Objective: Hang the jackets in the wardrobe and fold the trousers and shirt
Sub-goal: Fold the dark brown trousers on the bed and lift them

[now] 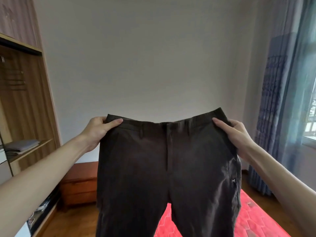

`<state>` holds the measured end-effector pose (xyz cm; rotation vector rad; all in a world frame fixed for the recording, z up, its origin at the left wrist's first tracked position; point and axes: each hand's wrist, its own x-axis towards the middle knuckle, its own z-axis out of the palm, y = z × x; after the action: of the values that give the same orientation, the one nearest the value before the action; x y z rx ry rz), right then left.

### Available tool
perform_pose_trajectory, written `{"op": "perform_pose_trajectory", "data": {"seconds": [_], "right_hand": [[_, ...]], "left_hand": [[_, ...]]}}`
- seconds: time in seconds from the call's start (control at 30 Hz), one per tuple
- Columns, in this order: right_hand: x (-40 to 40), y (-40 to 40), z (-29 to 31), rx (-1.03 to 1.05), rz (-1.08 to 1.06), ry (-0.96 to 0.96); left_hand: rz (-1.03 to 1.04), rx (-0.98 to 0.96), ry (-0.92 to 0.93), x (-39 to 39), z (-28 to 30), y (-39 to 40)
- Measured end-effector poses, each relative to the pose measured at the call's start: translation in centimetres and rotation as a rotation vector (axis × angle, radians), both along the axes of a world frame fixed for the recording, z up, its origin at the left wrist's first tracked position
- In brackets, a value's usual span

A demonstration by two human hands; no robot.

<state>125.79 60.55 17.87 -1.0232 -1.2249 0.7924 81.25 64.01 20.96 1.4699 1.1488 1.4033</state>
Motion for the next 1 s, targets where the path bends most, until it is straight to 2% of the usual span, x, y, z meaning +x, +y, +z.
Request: {"op": "perform_pose_trajectory", "data": {"seconds": [0.1, 0.3, 0.4, 0.5, 0.57, 0.8, 1.0], "right_hand": [[-0.3, 0.6, -0.2, -0.018, -0.088, 0.0], [-0.2, 0.4, -0.6, -0.076, -0.078, -0.189], [-0.7, 0.8, -0.7, -0.054, -0.232, -0.218], [-3.3, 0.9, -0.8, 0.052, -0.444, -0.373], [-5.7, 0.6, -0.9, 0.136, -0.502, -0.431], [-14.1, -1.0, -2.1, 0.38, -0.472, -0.582], [-19.8, -2.3, -3.6, 0.473, -0.443, -0.679]], "left_hand": [[0.042, 0.06, 0.005, -0.8, -0.7, 0.3], [-0.019, 0.089, 0.033, -0.6, -2.0, 0.5], [0.073, 0.117, 0.079, -0.4, -3.0, 0.4], [0.207, 0.113, 0.071, 1.2, -4.8, 0.0], [0.261, 0.108, 0.066, 2.7, -5.5, -0.6], [0.21, 0.206, 0.113, 7.2, -5.9, -3.5], [0.232, 0.26, 0.172, 8.9, -5.4, -4.2]]}}
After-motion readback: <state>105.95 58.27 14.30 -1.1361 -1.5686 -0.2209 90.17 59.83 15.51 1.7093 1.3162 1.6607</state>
